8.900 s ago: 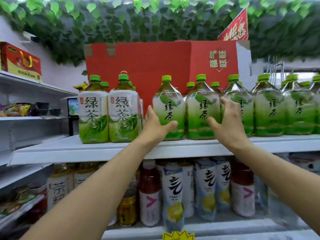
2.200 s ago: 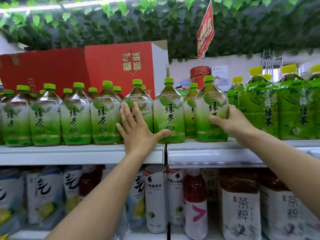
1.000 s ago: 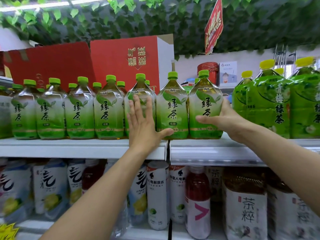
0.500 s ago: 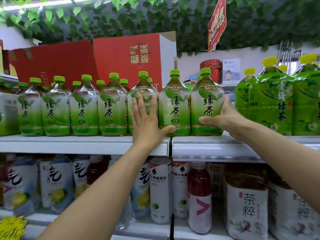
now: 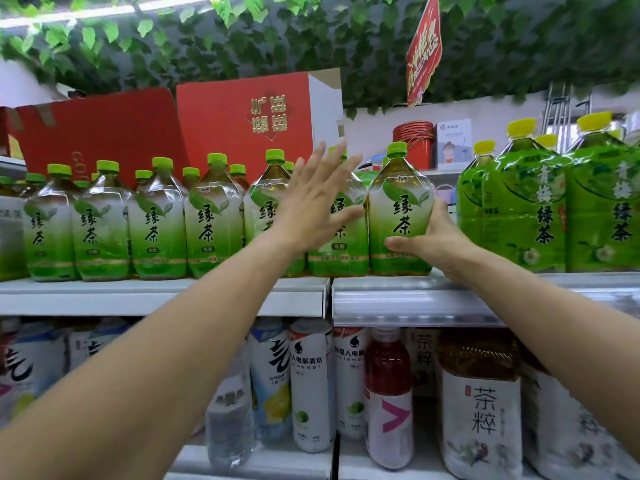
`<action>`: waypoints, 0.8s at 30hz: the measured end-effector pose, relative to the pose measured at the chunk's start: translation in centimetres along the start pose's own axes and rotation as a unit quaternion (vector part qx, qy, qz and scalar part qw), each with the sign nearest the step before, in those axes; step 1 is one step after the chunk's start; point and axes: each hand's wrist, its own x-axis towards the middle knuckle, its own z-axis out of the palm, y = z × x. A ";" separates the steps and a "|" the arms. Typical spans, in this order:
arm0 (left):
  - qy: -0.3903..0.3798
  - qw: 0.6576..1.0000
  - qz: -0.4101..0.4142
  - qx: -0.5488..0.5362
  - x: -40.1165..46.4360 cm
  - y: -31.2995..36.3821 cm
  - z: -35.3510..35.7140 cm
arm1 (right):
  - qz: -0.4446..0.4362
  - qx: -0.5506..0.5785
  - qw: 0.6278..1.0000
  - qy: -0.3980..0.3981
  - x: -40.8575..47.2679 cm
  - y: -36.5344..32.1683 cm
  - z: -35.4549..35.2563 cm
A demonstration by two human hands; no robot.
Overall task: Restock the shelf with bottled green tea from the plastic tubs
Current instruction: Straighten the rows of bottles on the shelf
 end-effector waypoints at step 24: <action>-0.112 0.990 0.068 0.060 4.8 0.9 -1.3 | 0.012 0.008 1.000 0.019 -0.1 0.1 -0.3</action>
